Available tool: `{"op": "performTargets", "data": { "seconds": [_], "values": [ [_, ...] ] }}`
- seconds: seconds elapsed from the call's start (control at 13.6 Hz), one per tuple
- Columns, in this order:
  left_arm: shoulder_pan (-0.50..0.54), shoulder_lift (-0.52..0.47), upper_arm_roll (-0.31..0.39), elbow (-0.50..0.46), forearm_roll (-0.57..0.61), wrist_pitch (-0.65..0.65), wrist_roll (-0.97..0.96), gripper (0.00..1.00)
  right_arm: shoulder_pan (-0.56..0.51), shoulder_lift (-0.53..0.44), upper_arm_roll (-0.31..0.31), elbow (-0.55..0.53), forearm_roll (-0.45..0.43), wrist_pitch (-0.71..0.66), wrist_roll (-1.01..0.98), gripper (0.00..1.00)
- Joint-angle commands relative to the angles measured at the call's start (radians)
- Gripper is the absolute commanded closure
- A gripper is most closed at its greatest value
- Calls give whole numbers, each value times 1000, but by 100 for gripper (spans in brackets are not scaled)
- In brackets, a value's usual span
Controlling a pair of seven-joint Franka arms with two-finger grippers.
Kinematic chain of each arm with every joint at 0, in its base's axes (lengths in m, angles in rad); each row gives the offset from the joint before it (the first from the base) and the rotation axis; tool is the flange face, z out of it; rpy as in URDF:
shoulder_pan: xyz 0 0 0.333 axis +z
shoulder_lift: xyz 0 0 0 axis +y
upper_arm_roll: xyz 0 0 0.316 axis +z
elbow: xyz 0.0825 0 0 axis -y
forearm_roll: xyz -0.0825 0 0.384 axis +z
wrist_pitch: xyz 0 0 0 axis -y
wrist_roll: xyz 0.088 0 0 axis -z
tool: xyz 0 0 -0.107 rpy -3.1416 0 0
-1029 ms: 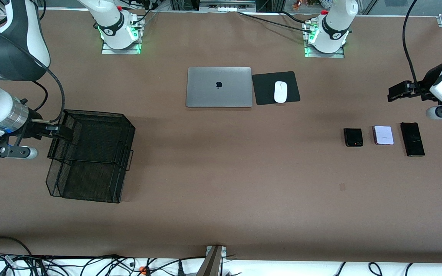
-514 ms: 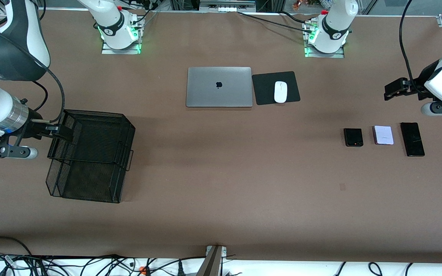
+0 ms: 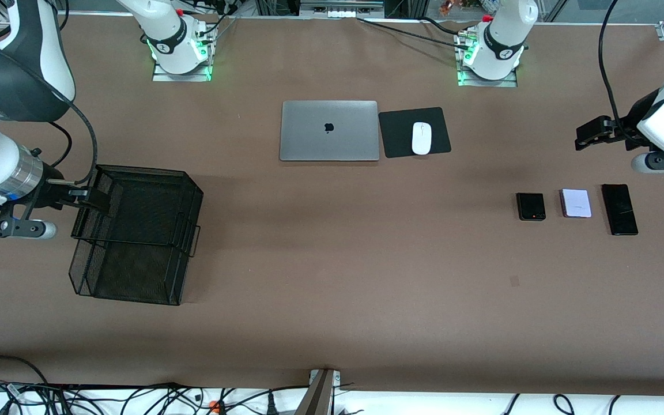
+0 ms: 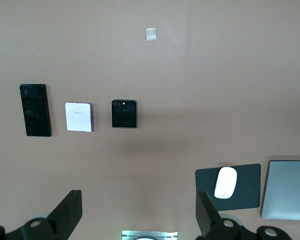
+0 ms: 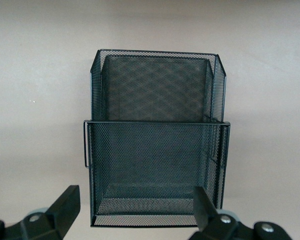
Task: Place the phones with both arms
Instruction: 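Move the left gripper toward the small black flip phone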
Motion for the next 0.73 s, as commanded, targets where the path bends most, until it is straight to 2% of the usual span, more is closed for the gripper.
{"op": "performTargets", "data": {
  "seconds": [0.0, 0.29, 0.44, 0.66],
  "values": [
    [-2, -25, 8, -18, -29, 1, 15, 0, 0, -15, 0, -16, 15, -3, 14, 0],
    [19, -11, 15, -48, -8, 11, 63, 0, 0, -15, 2, -16, 15, -3, 14, 0],
    [42, -3, 16, -139, 41, 91, 174, 0, 0, -15, 2, -16, 15, -3, 14, 0],
    [71, 0, 15, -283, 44, 259, 186, 0, 0, -15, 0, -16, 15, -3, 14, 0]
  ]
}}
